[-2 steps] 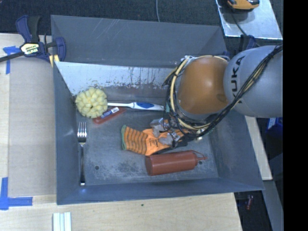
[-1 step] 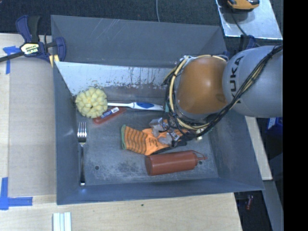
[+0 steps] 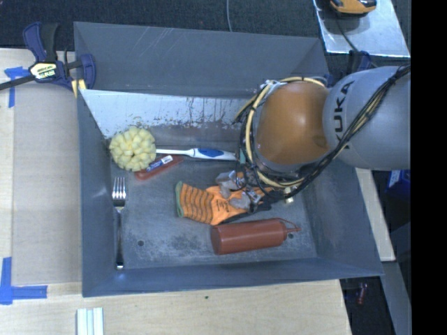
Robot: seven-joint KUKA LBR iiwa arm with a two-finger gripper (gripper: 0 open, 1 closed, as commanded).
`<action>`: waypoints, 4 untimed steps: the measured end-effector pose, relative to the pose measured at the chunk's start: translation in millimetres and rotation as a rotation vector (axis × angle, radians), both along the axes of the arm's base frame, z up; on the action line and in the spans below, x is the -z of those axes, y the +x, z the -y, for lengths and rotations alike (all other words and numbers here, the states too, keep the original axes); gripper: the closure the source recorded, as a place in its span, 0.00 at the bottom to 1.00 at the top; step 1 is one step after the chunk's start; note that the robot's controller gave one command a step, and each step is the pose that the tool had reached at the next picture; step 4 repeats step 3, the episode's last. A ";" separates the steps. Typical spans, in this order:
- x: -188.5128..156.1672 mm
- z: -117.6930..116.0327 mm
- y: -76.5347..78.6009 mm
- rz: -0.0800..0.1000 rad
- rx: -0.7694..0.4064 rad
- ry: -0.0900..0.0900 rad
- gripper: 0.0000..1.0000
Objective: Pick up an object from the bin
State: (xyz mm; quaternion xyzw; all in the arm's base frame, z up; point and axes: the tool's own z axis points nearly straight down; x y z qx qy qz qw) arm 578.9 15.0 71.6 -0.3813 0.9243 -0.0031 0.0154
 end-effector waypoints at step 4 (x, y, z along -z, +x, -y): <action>-2.4 -11.4 6.2 0.005 0.062 0.003 1.00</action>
Offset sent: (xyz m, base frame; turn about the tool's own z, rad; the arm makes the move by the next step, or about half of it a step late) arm 0.0068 0.0151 -0.0016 -0.0771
